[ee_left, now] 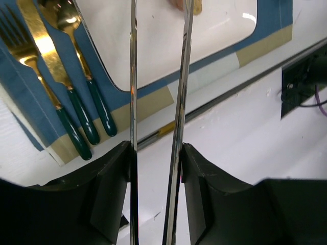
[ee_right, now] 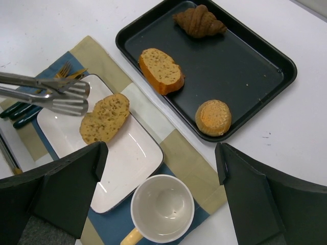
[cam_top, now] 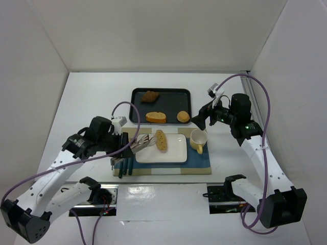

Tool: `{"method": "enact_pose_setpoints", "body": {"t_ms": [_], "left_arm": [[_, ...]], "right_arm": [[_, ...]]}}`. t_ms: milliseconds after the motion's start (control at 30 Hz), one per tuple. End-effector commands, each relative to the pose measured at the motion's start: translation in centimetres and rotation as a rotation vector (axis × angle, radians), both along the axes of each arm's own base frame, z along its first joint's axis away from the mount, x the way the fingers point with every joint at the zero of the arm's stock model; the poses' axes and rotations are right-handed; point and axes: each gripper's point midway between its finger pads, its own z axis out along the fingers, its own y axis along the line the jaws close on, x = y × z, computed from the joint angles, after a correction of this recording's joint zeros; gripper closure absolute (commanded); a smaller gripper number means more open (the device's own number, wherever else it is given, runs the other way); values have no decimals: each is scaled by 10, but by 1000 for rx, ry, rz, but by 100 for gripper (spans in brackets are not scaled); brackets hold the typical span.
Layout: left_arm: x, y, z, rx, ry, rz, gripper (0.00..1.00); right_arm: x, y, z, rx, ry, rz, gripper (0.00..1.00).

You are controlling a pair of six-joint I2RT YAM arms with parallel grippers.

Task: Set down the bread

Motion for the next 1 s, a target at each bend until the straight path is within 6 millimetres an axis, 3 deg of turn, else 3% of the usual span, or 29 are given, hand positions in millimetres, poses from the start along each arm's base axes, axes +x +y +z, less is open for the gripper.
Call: {"method": "enact_pose_setpoints", "body": {"t_ms": [0, 233, 433, 467, 500, 567, 733, 833, 967], "left_arm": [[13, 7, 33, -14, -125, 90, 44], [51, 32, 54, 30, -283, 325, 45], [101, 63, 32, 114, -281, 531, 45], [111, 66, 35, 120, -294, 545, 47], [122, 75, 25, 176, -265, 572, 47], [141, 97, 28, 221, -258, 639, 47], [174, 151, -3, 365, -181, 743, 47], [177, 179, -23, 446, -128, 778, 47], [175, 200, -54, 503, -35, 771, 45]], "right_arm": [[-1, 2, 21, 4, -64, 19, 0], [-4, 2, 22, 4, -64, 19, 0], [-7, 4, 26, 12, -72, 36, 0], [-7, 4, 26, 12, -72, 36, 0], [-8, 5, 30, 17, -81, 45, 0], [-9, 5, 28, 16, -72, 45, 0], [-11, 5, 31, 17, -81, 45, 0], [-10, 5, 31, 11, -88, 47, 0], [-9, 5, 28, 10, -77, 47, 0]]}}
